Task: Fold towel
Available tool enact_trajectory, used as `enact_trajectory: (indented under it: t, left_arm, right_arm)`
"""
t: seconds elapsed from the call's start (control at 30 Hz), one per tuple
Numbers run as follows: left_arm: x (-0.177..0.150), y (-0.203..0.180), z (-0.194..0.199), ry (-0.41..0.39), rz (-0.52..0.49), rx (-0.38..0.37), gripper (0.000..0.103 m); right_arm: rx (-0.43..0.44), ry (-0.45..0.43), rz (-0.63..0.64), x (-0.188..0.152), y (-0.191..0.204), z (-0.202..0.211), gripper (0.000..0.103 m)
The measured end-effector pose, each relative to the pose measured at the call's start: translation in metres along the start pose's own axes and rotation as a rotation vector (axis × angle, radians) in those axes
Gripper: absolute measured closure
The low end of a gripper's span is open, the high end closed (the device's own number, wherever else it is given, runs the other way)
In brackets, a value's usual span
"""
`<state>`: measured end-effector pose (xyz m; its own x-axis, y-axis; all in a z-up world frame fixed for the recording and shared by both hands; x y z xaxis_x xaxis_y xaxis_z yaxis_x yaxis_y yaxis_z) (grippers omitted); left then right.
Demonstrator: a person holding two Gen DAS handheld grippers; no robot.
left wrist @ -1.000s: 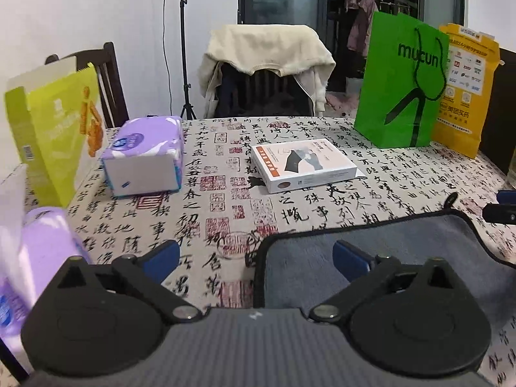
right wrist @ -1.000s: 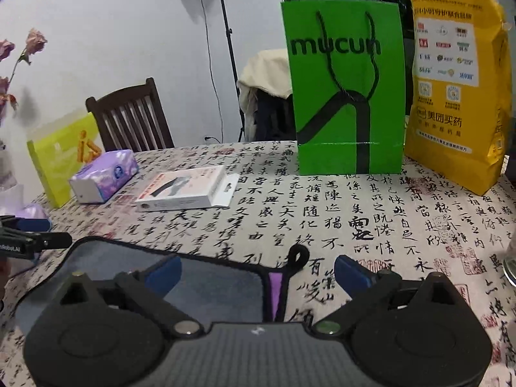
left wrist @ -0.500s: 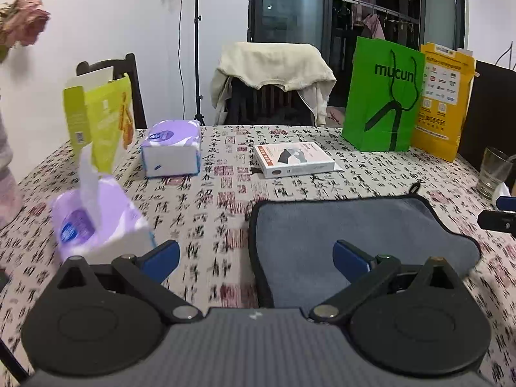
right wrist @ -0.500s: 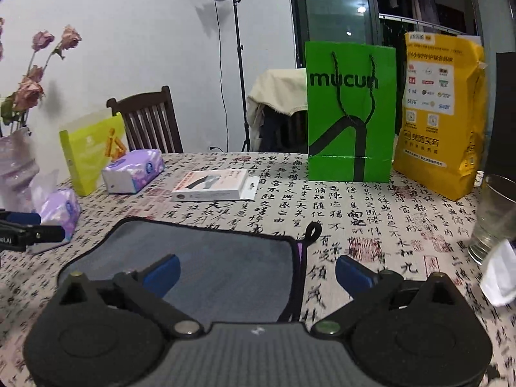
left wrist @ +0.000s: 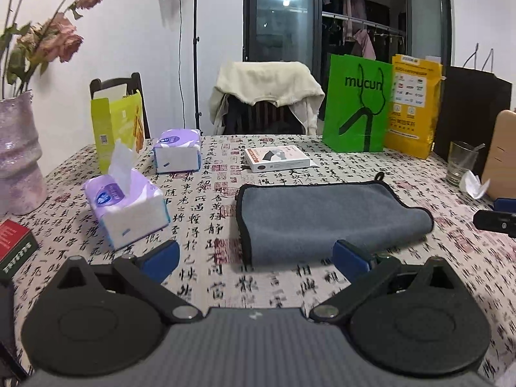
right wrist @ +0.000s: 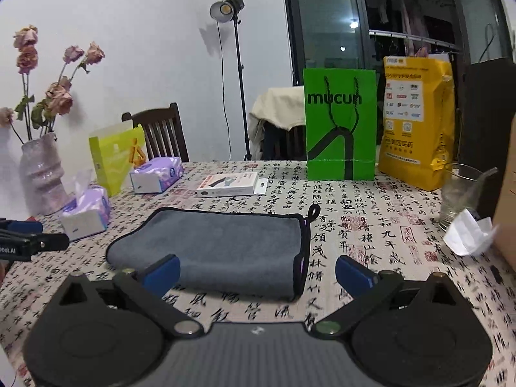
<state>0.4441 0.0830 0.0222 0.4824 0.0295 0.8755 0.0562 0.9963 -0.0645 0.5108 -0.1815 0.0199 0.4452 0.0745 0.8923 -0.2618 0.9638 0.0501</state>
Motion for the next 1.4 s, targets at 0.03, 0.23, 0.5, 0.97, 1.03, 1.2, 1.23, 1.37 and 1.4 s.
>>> enact_trajectory:
  t: [0.03, 0.23, 0.5, 0.97, 1.03, 1.2, 1.23, 1.37, 1.4]
  left_arm:
    - [-0.003, -0.002, 0.006, -0.004, -0.003, 0.002, 0.0]
    - [-0.026, -0.013, 0.038, -0.028, -0.002, 0.01, 0.0]
    - [-0.052, -0.028, 0.072, -0.051, -0.005, -0.003, 0.0]
    - [-0.092, -0.055, 0.125, -0.084, -0.024, -0.029, 0.0]
    - [-0.096, -0.058, 0.133, -0.089, -0.025, -0.032, 0.0]
    - [-0.11, -0.062, 0.152, -0.103, -0.023, -0.029, 0.0]
    - [-0.113, -0.063, 0.156, -0.106, -0.025, -0.026, 0.0]
    - [-0.127, -0.067, 0.172, -0.115, -0.013, -0.033, 0.0]
    - [-0.131, -0.067, 0.176, -0.115, -0.004, -0.035, 0.0]
  right_arm:
    - [-0.001, -0.004, -0.001, -0.003, 0.001, 0.006, 0.0]
    - [0.001, -0.036, 0.003, -0.024, 0.009, 0.042, 0.0]
    - [-0.008, -0.067, 0.021, -0.052, 0.018, 0.086, 0.0]
    - [-0.006, -0.109, 0.018, -0.096, 0.028, 0.155, 0.0]
    - [-0.009, -0.115, 0.022, -0.102, 0.03, 0.166, 0.0]
    - [-0.004, -0.129, 0.039, -0.114, 0.039, 0.188, 0.0]
    - [-0.001, -0.132, 0.041, -0.117, 0.041, 0.193, 0.0]
    - [0.006, -0.129, 0.043, -0.13, 0.049, 0.209, 0.0]
    - [0.008, -0.126, 0.042, -0.134, 0.052, 0.213, 0.0]
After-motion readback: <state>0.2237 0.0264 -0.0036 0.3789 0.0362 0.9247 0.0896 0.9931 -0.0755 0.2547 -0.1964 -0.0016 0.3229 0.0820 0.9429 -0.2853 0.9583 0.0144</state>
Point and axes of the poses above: each gripper's, at about its wrist camera, not at the fingertips, and z roughly against the way its jaws point, y to its left, x to its top, the point moved 9 cm from there along -z, roughly the way its jaws point, and after that the axes turned 8 degrees about -x, right-handed, at the moved point
